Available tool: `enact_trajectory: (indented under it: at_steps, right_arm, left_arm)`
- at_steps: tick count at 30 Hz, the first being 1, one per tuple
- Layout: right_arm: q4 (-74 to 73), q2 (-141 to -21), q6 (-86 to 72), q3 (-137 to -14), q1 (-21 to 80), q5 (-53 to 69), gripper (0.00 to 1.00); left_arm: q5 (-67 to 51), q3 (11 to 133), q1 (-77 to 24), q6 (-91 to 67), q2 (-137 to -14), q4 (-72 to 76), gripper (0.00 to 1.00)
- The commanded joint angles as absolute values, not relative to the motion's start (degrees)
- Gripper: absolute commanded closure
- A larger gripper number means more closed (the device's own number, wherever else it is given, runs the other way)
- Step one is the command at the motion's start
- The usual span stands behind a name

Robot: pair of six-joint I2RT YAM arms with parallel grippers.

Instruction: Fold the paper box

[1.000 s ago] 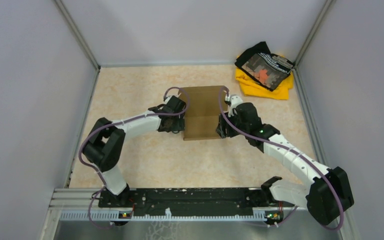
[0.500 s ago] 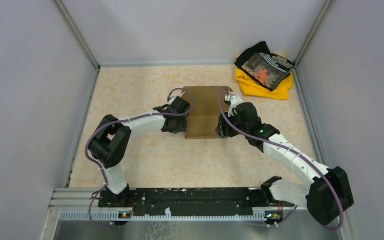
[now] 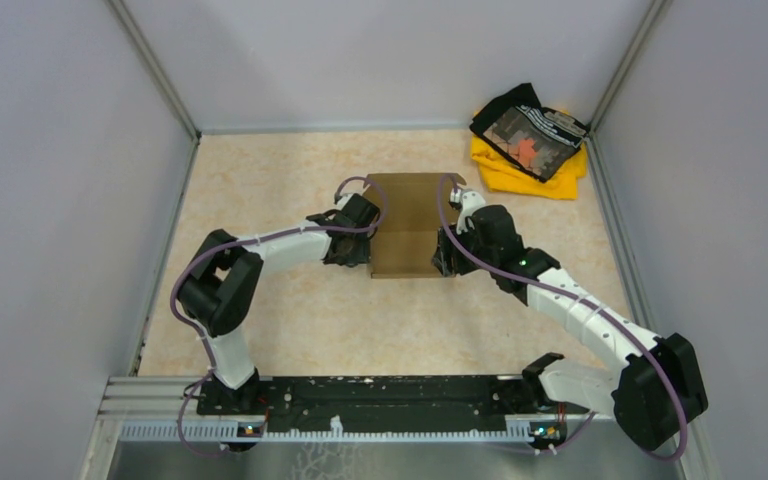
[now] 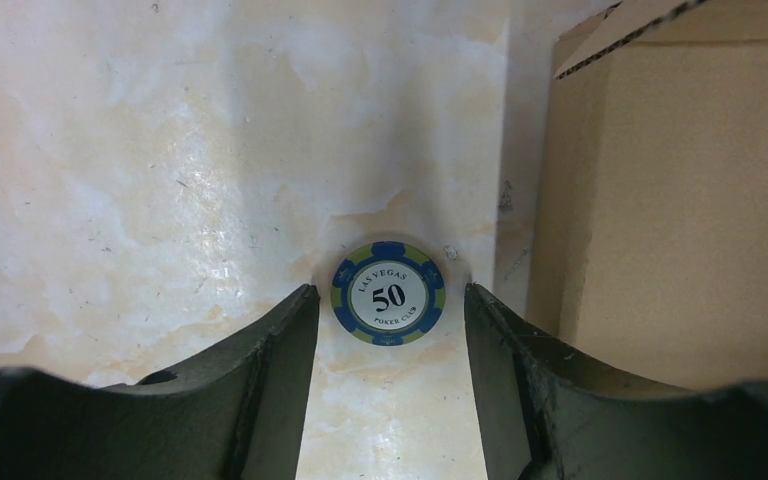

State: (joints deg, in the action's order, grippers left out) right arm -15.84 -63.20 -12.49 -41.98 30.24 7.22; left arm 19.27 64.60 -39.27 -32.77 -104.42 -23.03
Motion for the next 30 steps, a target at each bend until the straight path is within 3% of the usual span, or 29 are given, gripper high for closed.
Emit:
enact_trajectory:
  at_steps: [1, 9, 21, 30]
  right_arm:
    - [-13.2, -63.5, -12.0, -42.2, 30.4, 7.6, 0.46]
    - [-13.2, -63.9, -12.0, -42.7, 30.4, 7.8, 0.46]
    - [-13.7, -64.2, -11.7, -43.3, 30.4, 7.6, 0.46]
    - [-13.2, -64.4, -11.9, -43.0, 30.4, 8.1, 0.46]
  left_arm:
    - [17.6, 63.1, -39.6, -33.3, -104.9, -23.5, 0.40]
    - [18.1, 62.3, -39.8, -33.4, -104.6, -24.7, 0.44]
    - [18.2, 62.0, -39.8, -33.4, -104.1, -24.9, 0.68]
    - [20.1, 62.7, -39.8, -32.8, -101.5, -26.6, 0.69]
